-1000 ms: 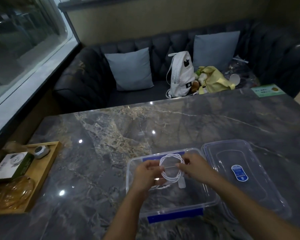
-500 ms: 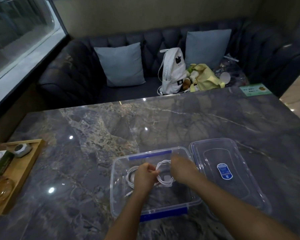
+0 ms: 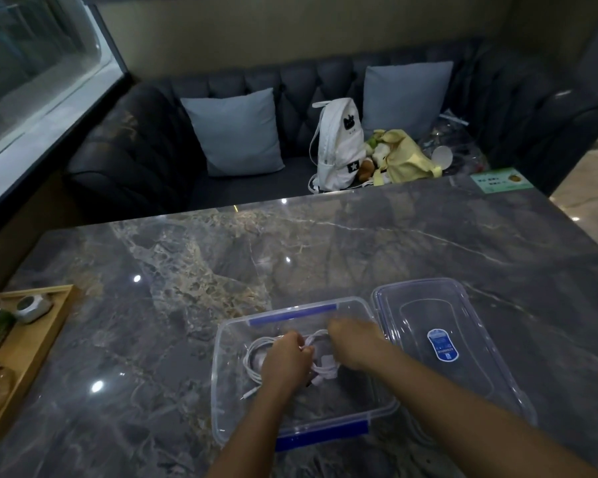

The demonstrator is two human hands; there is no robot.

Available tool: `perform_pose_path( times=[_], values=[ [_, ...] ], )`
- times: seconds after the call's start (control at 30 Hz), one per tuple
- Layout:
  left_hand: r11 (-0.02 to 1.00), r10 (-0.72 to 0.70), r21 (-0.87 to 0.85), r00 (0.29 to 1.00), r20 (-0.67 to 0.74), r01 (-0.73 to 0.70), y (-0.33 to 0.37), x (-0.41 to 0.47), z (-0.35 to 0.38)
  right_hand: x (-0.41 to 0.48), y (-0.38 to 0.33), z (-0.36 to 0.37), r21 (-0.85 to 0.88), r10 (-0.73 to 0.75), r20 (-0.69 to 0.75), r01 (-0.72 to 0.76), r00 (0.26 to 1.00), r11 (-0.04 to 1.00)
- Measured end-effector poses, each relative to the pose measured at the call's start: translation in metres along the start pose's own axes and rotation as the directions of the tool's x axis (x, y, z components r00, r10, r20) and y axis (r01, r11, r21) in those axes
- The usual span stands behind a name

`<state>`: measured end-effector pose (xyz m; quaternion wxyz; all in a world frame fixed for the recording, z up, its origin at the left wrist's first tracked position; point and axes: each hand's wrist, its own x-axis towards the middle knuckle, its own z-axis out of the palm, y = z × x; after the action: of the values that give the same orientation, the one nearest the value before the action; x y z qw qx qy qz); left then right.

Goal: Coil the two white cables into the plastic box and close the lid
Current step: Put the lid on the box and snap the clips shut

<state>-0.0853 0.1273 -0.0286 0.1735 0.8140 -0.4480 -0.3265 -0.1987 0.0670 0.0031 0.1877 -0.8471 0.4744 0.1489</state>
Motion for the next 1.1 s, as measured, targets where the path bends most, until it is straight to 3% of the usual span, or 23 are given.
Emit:
perform_pose_path(
  times=[0.2,0.3,0.4,0.53,0.67,0.8,0.93,1.03,1.1],
  values=[
    [0.982,0.185,0.073,0.975,-0.127,-0.177,0.041,-0.009,-0.024,-0.014,0.026,-0.028,0.220,-0.059,-0.221,0.108,0.974,0.970],
    [0.952,0.300,-0.010,0.939,-0.169,-0.306,0.078,-0.020,-0.027,-0.025,0.052,-0.035,0.258,-0.033,-0.343,0.128,0.939,0.958],
    [0.906,0.412,-0.073,0.908,-0.079,-0.418,0.113,-0.030,-0.010,-0.038,0.085,-0.035,0.347,0.047,-0.359,0.086,0.932,0.934],
    [0.890,0.455,-0.019,0.886,0.086,-0.455,0.139,-0.037,0.032,-0.060,0.130,-0.021,0.417,0.187,-0.369,-0.018,0.910,0.909],
    [0.911,0.373,0.098,0.901,0.219,-0.401,0.147,-0.041,0.088,-0.079,0.171,0.000,0.446,0.329,-0.223,-0.204,0.918,0.872],
    [0.929,0.229,0.236,0.944,0.239,-0.286,0.143,-0.049,0.129,-0.095,0.197,0.022,0.465,0.435,-0.141,-0.329,0.889,0.822],
    [0.992,-0.077,0.117,0.964,0.253,0.049,0.125,-0.045,0.142,-0.105,0.208,0.044,0.513,0.432,-0.014,-0.364,0.902,0.777],
    [0.995,-0.085,-0.047,0.984,0.154,0.093,0.124,-0.047,0.145,-0.107,0.204,0.051,0.680,0.385,0.014,-0.291,0.923,0.673],
    [0.933,-0.110,-0.334,0.989,0.096,0.136,0.129,-0.048,0.140,-0.104,0.202,0.050,0.805,0.430,-0.008,-0.249,0.903,0.538]
  ],
)
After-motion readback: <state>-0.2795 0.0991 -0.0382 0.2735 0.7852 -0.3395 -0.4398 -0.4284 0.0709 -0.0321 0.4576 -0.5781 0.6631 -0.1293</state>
